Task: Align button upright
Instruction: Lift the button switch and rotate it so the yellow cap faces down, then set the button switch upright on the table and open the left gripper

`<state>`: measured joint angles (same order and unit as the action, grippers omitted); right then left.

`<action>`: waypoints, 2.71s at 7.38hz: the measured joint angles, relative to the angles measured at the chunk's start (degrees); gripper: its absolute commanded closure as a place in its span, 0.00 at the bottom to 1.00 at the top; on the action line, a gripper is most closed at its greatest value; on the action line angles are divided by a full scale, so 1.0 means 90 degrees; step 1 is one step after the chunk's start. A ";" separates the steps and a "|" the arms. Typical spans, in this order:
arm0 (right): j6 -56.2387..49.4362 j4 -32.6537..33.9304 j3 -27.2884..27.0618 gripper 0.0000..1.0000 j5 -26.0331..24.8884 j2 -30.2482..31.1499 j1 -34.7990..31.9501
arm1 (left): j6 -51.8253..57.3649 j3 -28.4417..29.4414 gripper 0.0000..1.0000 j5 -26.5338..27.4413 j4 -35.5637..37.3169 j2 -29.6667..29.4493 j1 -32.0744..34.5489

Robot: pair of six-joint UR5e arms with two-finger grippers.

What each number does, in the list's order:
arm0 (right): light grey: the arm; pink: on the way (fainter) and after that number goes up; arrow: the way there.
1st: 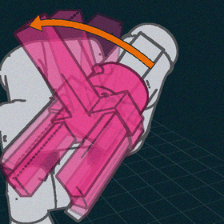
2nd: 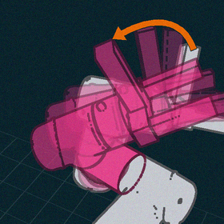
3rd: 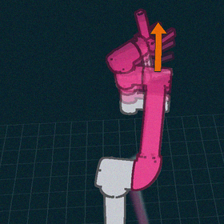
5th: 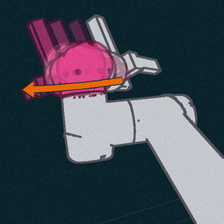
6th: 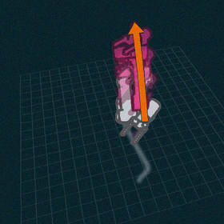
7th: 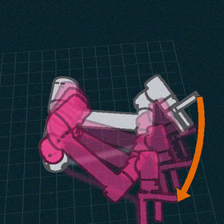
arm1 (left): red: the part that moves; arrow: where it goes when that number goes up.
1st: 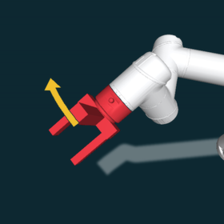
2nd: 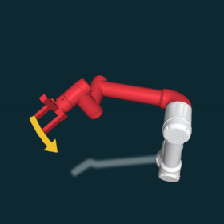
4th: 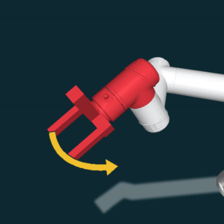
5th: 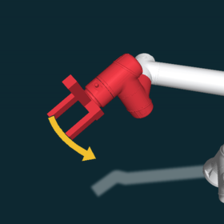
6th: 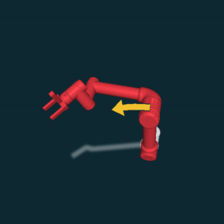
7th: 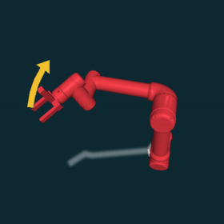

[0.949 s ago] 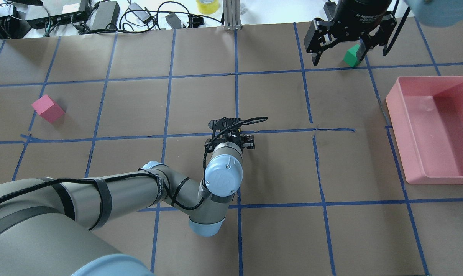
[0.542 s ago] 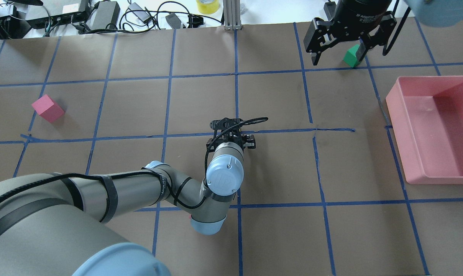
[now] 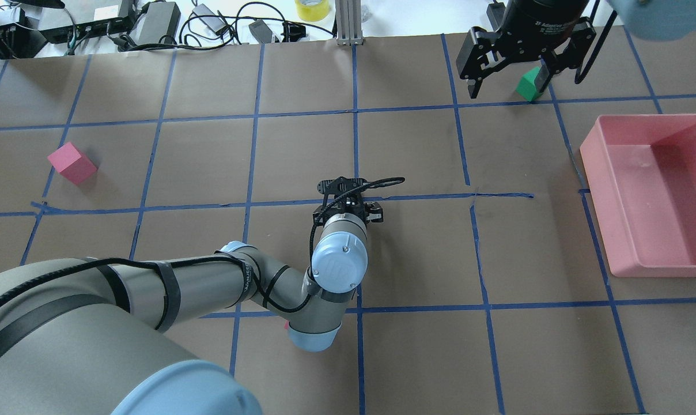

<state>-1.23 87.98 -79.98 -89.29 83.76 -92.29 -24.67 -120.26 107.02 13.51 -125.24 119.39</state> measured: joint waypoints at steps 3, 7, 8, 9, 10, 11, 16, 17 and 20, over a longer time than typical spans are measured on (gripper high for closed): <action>0.0000 0.0006 -0.0008 0.00 0.0010 -0.0002 0.0000 | 0.0087 0.0625 1.00 -0.0142 -0.0661 0.0239 -0.0310; -0.0002 0.0025 -0.0001 0.00 0.0020 -0.0033 0.0000 | -0.1588 0.1495 1.00 -0.1425 -0.3541 0.1130 -0.1172; -0.0006 0.0044 0.0000 0.00 -0.0016 -0.0036 0.0000 | -0.2411 0.1892 1.00 -0.1655 -0.4527 0.1230 -0.1225; -0.0009 0.0053 0.0000 0.00 -0.0029 -0.0038 0.0000 | -0.3307 0.2280 1.00 -0.1908 -0.5374 0.1251 -0.1249; -0.0009 0.0062 0.0000 0.00 -0.0016 -0.0039 0.0000 | -0.4201 0.2542 1.00 -0.2332 -0.5938 0.1224 -0.1306; -0.0010 0.0086 0.0000 0.00 0.0007 -0.0039 0.0000 | -0.5002 0.2660 1.00 -0.2967 -0.6297 0.1178 -0.1494; -0.0010 0.0136 0.0000 0.00 0.0054 -0.0040 0.0000 | -0.5940 0.2451 1.00 -0.6028 -0.7077 0.0763 -0.2503; -0.0010 0.0137 0.0000 0.00 0.0052 -0.0040 0.0000 | -0.5892 0.2371 1.00 -0.6154 -0.7084 0.0668 -0.2519; -0.0012 0.0133 0.0000 0.00 0.0018 -0.0040 0.0000 | -0.5772 0.2373 0.01 -0.6246 -0.7084 0.0368 -0.2532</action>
<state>-1.34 89.17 -79.98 -89.12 83.41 -92.29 -76.62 -98.90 50.80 -50.25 -121.92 96.60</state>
